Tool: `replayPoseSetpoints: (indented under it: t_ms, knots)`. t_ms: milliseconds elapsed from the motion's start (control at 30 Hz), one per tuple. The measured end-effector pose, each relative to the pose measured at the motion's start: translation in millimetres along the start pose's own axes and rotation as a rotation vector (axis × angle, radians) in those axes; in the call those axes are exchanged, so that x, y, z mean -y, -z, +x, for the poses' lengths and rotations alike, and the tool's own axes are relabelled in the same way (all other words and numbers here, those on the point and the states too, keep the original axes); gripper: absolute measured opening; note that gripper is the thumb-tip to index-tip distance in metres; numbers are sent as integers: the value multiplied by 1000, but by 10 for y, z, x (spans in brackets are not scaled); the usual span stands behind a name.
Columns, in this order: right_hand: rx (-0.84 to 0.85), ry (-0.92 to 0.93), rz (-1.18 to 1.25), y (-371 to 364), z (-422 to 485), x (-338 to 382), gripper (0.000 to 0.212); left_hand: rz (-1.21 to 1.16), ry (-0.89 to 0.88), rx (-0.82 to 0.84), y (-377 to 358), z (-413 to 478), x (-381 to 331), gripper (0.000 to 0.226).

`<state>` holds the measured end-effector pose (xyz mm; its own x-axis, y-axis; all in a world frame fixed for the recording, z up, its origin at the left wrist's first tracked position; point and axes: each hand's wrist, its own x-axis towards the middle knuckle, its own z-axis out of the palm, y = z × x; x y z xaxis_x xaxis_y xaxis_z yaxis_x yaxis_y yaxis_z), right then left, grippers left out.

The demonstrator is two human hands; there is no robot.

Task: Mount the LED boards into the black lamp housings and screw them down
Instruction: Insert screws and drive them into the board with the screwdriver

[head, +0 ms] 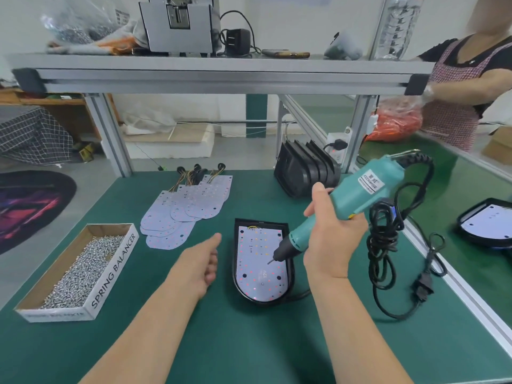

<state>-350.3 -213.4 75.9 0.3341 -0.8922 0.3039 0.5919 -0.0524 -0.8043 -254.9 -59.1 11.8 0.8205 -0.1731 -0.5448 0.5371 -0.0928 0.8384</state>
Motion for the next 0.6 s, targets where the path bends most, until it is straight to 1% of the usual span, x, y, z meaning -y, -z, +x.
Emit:
replayPoseSetpoints:
  t_ms: [33, 67, 100, 133, 167, 200, 233, 267, 300, 367, 433, 500, 600]
  knots:
    - [-23, -13, -4, 15, 5, -2, 29, -130, 31, 8, 59, 8, -27, 15]
    - [-46, -26, -5, 34, 7, -1, 29, -220, 49, 34, 119, -11, -45, 10]
    - [-68, -38, -3, 56, 10, -2, 27, -318, 75, 31, 167, -38, -64, 21]
    - [-92, -50, 3, 80, 13, -7, 26, -385, 53, 53, 199, -85, -76, 30]
    - [-118, -64, 13, 103, 18, -13, 24, -467, 22, 89, 223, -118, -57, 33]
    - [-143, -80, 21, 127, 21, -19, 24, -458, -9, 127, 255, -151, -53, 34]
    - [-163, -98, 27, 145, 22, -22, 25, -371, -74, 115, 271, -184, -37, 35]
    - [-179, -115, 33, 155, 18, -22, 26, -378, -90, 152, 280, -219, -6, 32]
    - [-195, -135, 43, 160, 13, -21, 27, -421, -67, 159, 279, -245, -2, 27]
    - [-236, -179, 83, 154, 9, -8, 21, -452, -72, 194, 273, -292, -11, 20]
    - [-263, -215, 121, 142, 18, 13, 21, -422, -117, 208, 238, -332, -16, 18]
    - [-272, -233, 141, 115, 39, 40, 24, -384, -154, 257, 197, -387, -13, 13]
    - [-270, -246, 192, 69, 51, 95, 22, -304, -195, 345, 124, -455, -26, 4]
